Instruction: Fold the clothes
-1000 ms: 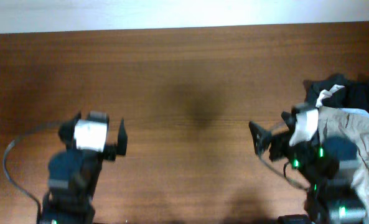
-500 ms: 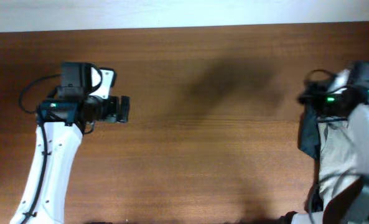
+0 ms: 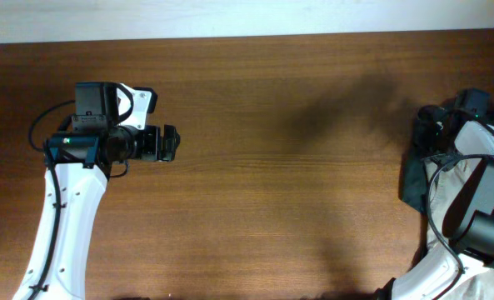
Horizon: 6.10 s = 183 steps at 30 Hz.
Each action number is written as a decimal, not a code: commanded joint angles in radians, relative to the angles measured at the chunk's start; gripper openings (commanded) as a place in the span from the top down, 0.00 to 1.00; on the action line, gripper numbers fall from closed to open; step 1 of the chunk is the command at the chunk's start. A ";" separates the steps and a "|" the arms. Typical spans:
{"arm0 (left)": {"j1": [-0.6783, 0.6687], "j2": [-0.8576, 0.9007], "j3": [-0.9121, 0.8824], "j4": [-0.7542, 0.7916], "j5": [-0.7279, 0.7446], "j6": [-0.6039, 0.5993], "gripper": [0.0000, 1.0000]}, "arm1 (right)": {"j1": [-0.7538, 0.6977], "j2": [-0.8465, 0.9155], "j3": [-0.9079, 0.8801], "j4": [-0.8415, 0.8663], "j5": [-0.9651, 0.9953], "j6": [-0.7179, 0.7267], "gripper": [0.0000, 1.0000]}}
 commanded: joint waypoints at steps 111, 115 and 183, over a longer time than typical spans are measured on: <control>0.475 0.305 -0.515 0.020 -0.092 -0.410 0.55 | 0.399 -0.374 -0.072 -0.679 -0.286 -0.008 0.23; 0.475 0.305 -0.516 0.090 -0.175 -0.459 0.92 | 0.398 -0.374 -0.094 -0.621 -0.245 0.026 0.19; 0.523 -0.040 -0.259 0.214 -0.023 -0.348 1.00 | 0.452 -0.143 0.256 0.065 -0.482 0.195 0.96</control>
